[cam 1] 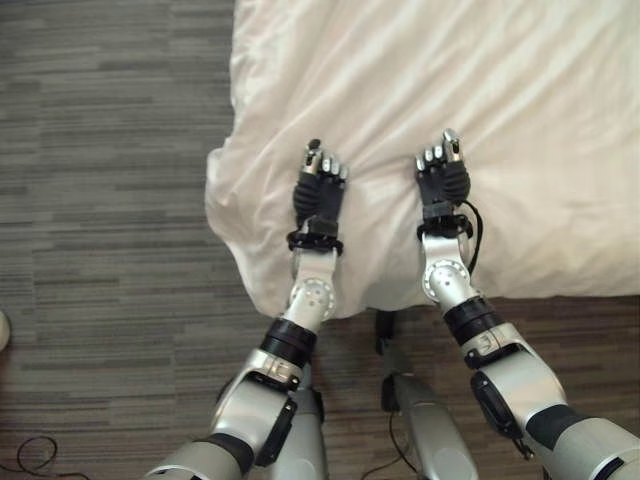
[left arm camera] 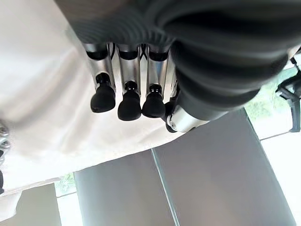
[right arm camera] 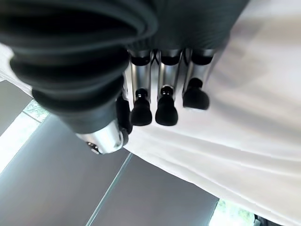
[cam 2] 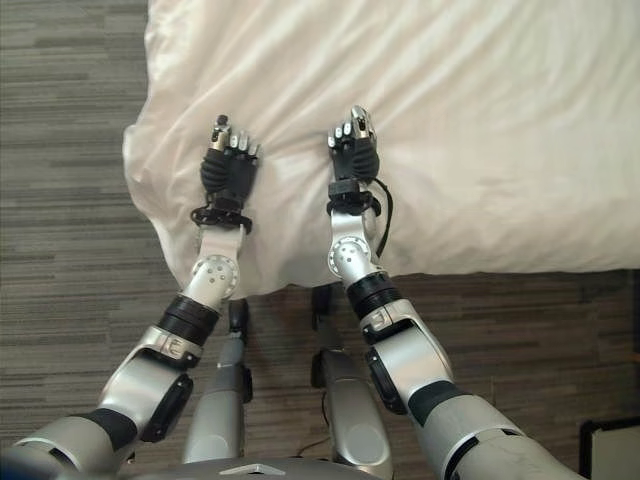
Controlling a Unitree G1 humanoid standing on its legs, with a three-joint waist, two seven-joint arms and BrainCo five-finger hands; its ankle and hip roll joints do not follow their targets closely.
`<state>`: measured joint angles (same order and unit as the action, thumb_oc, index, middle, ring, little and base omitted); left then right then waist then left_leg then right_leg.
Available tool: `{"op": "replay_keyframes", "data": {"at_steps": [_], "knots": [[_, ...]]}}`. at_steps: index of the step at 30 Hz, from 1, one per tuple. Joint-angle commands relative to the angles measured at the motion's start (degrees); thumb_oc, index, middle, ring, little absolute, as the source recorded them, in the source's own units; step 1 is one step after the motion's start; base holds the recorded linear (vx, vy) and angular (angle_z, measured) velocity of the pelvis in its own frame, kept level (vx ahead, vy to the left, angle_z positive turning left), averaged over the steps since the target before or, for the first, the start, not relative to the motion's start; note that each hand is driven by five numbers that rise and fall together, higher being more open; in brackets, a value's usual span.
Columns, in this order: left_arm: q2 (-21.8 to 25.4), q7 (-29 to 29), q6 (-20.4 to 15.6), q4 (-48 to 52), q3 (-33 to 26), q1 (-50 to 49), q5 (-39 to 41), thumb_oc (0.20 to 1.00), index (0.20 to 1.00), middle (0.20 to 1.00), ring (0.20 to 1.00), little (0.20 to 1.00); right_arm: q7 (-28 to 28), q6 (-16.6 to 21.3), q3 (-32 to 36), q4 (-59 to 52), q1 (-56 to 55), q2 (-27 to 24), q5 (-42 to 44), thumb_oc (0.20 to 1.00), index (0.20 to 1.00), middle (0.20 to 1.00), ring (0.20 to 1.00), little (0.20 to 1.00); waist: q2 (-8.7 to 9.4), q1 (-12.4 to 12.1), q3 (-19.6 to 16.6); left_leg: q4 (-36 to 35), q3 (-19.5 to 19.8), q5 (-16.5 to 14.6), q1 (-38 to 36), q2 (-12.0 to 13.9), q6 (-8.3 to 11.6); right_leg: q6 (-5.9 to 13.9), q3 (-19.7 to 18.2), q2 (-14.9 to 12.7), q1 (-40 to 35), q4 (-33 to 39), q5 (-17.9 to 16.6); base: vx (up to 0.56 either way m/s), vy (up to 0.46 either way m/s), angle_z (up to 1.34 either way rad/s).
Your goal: Making the bed.
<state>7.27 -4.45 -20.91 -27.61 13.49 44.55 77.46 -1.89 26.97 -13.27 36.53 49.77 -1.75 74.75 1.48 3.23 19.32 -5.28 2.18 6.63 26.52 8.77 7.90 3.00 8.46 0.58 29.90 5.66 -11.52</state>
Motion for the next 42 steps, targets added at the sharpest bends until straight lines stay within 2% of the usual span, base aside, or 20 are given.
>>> {"op": "replay_keyframes", "data": {"at_steps": [1, 4, 6, 9, 11, 13, 15, 16, 19, 20, 26, 28, 29, 30, 35, 36, 37, 40, 41, 42], "knots": [[7.72, 5.19, 1.35, -10.78, -2.45, 1.85, -3.89, 0.200, 0.200, 0.200, 0.200, 0.200, 3.80, -2.12, 1.65, 6.76, -0.12, 3.96, 0.58, 0.200, 0.200, 0.200, 0.200, 0.200, 1.15, -1.00, -0.22, 0.28, -0.01, -4.22, -0.56, 0.12, 1.11, 4.98, -0.51, -4.24, 1.56, -3.55, 7.87, 0.00, 0.047, -0.03], [14.39, 6.32, 2.37, -15.24, -4.55, 1.55, -8.62, 0.200, 0.200, 0.200, 0.200, 0.200, 4.70, -1.70, 2.64, 7.39, -0.25, 3.31, -0.32, 0.200, 0.200, 0.200, 0.200, 0.200, 0.38, -0.98, -0.27, 0.28, 0.21, -3.78, 0.52, 0.03, 1.25, 4.95, -0.54, -3.82, 3.13, -3.98, 7.68, 0.00, 0.041, -0.09], [22.54, 4.95, 3.23, -16.91, -8.27, -1.22, -12.13, 0.200, 0.200, 0.200, 0.200, 0.200, 4.31, -1.98, 4.17, 6.32, -1.61, 1.53, -1.85, 0.200, 0.200, 0.200, 0.200, 0.200, -0.23, -0.86, -0.87, 0.28, 0.11, -3.45, 1.41, 0.50, 1.44, 4.91, -0.32, -3.61, 4.37, -4.31, 7.62, 0.01, 0.036, -0.12], [24.65, 4.80, 2.67, -15.81, -10.17, -2.99, -12.58, 0.200, 0.200, 0.200, 0.200, 0.200, 4.08, -2.29, 4.74, 5.68, -2.57, 0.57, -2.44, 0.200, 0.200, 0.200, 0.200, 0.200, -0.44, -0.86, -1.13, 0.28, 0.07, -3.42, 1.55, 0.50, 1.47, 4.86, -0.31, -3.56, 4.48, -4.39, 7.63, 0.01, 0.005, -0.05], [30.68, 3.84, 1.04, -11.43, -19.22, -12.45, -12.94, 0.200, 0.200, 0.200, 0.200, 0.200, 4.00, -3.24, 8.76, 3.26, -8.32, -5.39, -7.20, 0.200, 0.200, 0.200, 0.200, 0.200, -0.95, -1.29, -2.23, 0.28, 0.08, -3.38, 1.06, 0.59, 1.51, 4.58, 0.00, -3.48, 3.87, -4.59, 8.29, 0.07, 0.015, -0.03], [31.33, 3.70, 0.95, -11.06, -20.87, -14.43, -13.11, 0.200, 0.200, 0.200, 0.200, 0.200, 4.01, -3.42, 9.50, 2.92, -9.39, -6.43, -8.01, 0.200, 0.200, 0.200, 0.200, 0.200, -1.10, -1.19, -2.62, 0.28, 0.08, -3.42, 0.86, 0.61, 1.50, 4.56, 0.07, -3.48, 3.66, -4.60, 8.42, 0.05, 0.013, -0.01], [37.33, 2.59, 0.55, -11.57, -27.92, -21.35, -14.55, 0.200, 0.200, 0.200, 0.200, 0.200, 4.26, -3.63, 15.71, 3.51, -12.70, -15.00, -10.25, 0.200, 0.200, 0.200, 0.200, 0.200, -1.30, -1.68, -3.94, 0.28, 0.40, -3.54, 0.35, 0.68, 1.74, 4.64, 0.45, -3.72, 2.67, -4.45, 8.87, 0.07, 0.005, 0.17], [37.35, 2.35, 0.59, -11.65, -28.02, -21.47, -14.41, 0.200, 0.200, 0.200, 0.200, 0.200, 4.10, -3.69, 15.67, 3.67, -12.67, -15.07, -10.15, 0.200, 0.200, 0.200, 0.200, 0.200, -1.37, -1.60, -4.00, 0.28, 0.45, -3.56, 0.35, 0.69, 1.75, 4.64, 0.51, -3.71, 2.63, -4.42, 8.90, 0.02, -0.011, 0.21], [42.86, 1.02, 1.08, -13.81, -32.33, -25.78, -15.62, 0.200, 0.200, 0.200, 0.200, 0.200, 4.78, -4.35, 20.18, 5.77, -14.93, -23.18, -10.96, 0.200, 0.200, 0.200, 0.200, 0.200, -1.41, -2.00, -4.81, 0.28, 0.60, -3.42, 0.48, 0.60, 2.18, 4.76, 1.53, -4.17, 1.93, -4.12, 9.09, 0.04, -0.026, 0.26], [46.59, 0.24, 1.40, -15.65, -35.29, -28.10, -16.30, 0.200, 0.200, 0.200, 0.200, 0.200, 5.17, -5.28, 22.67, 7.63, -17.03, -28.42, -12.34, 0.200, 0.200, 0.200, 0.200, 0.200, -1.36, -2.27, -5.17, 0.28, 0.68, -3.37, 0.31, 0.61, 2.48, 4.89, 2.26, -4.36, 1.08, -3.96, 9.30, 0.00, -0.028, 0.32], [51.82, -1.50, 1.45, -17.12, -42.97, -35.23, -17.60, 0.200, 0.200, 0.200, 0.200, 0.200, 6.51, -6.52, 27.88, 9.44, -25.00, -37.23, -19.06, 0.200, 0.200, 0.200, 0.200, 0.200, -0.56, -2.51, -6.78, 0.28, 0.93, -3.31, -2.04, 0.46, 2.66, 4.99, 3.46, -4.68, -2.74, -3.20, 9.45, 0.03, -0.025, 0.16], [52.63, -0.14, 0.99, -16.73, -45.50, -38.00, -20.54, 0.200, 0.200, 0.200, 0.200, 0.200, 9.24, -7.23, 28.20, 7.97, -29.42, -40.22, -28.17, 0.200, 0.200, 0.200, 0.200, 0.200, -0.16, -2.50, -8.12, 0.28, 0.58, -4.29, -5.22, 0.88, 2.76, 5.22, 3.70, -4.95, -6.36, -2.54, 10.12, 0.06, 0.006, 0.04], [53.62, 0.95, 0.86, -16.86, -45.55, -38.69, -23.36, 0.200, 0.200, 0.200, 0.200, 0.200, 10.23, -7.40, 27.53, 6.33, -30.47, -41.07, -31.75, 0.310, 0.310, 0.310, 0.310, 0.310, -0.08, -2.28, -8.51, 0.28, 0.49, -4.43, -6.42, 1.01, 2.71, 5.29, 3.64, -5.02, -7.74, -2.38, 10.27, 0.00, 0.000, 0.00], [53.59, 1.16, 0.90, -16.71, -45.57, -38.69, -23.57, 0.200, 0.200, 0.200, 0.200, 0.200, 10.57, -7.53, 27.61, 5.97, -30.59, -40.87, -32.07, 1.000, 1.000, 1.000, 1.000, 1.000, 0.02, -2.17, -8.31, 0.28, 0.57, -4.02, -6.39, 0.83, 2.64, 5.28, 3.72, -5.17, -7.80, -2.27, 9.90, 0.00, 0.000, 0.00], [51.00, 9.00, 0.00, 0.31, -42.10, -43.70, -42.06, 0.209, 0.209, 0.209, 0.209, 0.209, 13.42, -8.91, 24.37, -9.71, -36.78, -38.38, -48.82, 1.000, 1.000, 1.000, 1.000, 1.000, 1.16, -0.99, -10.41, 0.28, -0.54, -5.68, -13.23, 1.43, 1.85, 5.49, 2.71, -5.32, -14.60, -1.41, 10.56, 0.03, 0.046, -0.01], [50.31, 9.54, 0.38, 2.45, -41.47, -44.54, -45.62, 1.000, 1.000, 1.000, 1.000, 1.000, 13.08, -9.34, 23.79, -12.48, -37.78, -36.93, -50.78, 1.000, 1.000, 1.000, 1.000, 1.000, 1.39, -0.69, -10.86, 0.28, -0.79, -6.16, -14.59, 1.41, 1.62, 5.44, 2.51, -5.23, -15.80, -1.33, 10.76, 0.05, 0.129, -0.13], [46.23, 10.98, 0.56, 10.55, -40.50, -47.66, -55.54, 1.000, 1.000, 1.000, 1.000, 1.000, 11.03, -10.11, 22.24, -20.35, -41.37, -32.35, -56.60, 1.000, 1.000, 1.000, 1.000, 1.000, 2.14, 0.01, -12.62, 0.28, -1.32, -7.39, -17.98, 1.54, 1.00, 5.43, 1.93, -5.23, -18.86, -1.20, 11.50, 0.05, 0.107, -0.20], [43.82, 13.24, 2.43, 15.23, -39.19, -49.44, -65.07, 1.000, 1.000, 1.000, 1.000, 1.000, 9.72, -10.83, 20.79, -23.66, -43.59, -29.75, -60.32, 1.000, 1.000, 1.000, 1.000, 1.000, 2.49, 0.23, -13.64, 0.28, -1.81, -8.33, -20.39, 1.36, 0.63, 5.42, 1.26, -5.35, -21.05, -1.13, 12.04, 0.05, 0.096, -0.13], [43.29, 15.44, 3.88, 19.14, -37.48, -50.73, -77.76, 1.000, 1.000, 1.000, 1.000, 1.000, 8.37, -10.74, 19.79, -26.29, -45.61, -27.85, -63.37, 1.000, 1.000, 1.000, 1.000, 1.000, 2.68, 0.60, -14.54, 0.28, -2.12, -9.07, -22.28, 1.32, 0.35, 5.40, 0.76, -5.53, -22.50, -1.16, 12.34, 0.04, 0.055, -0.07], [43.03, 15.66, 4.14, 19.52, -37.44, -50.93, -78.24, 1.000, 1.000, 1.000, 1.000, 1.000, 8.38, -10.86, 19.86, -26.59, -45.94, -27.76, -63.52, 1.000, 1.000, 1.000, 1.000, 1.000, 2.71, 0.55, -14.56, 0.28, -2.16, -9.09, -22.43, 1.25, 0.31, 5.44, 0.72, -5.59, -22.65, -1.12, 12.35, 0.04, 0.112, -0.11]]}}
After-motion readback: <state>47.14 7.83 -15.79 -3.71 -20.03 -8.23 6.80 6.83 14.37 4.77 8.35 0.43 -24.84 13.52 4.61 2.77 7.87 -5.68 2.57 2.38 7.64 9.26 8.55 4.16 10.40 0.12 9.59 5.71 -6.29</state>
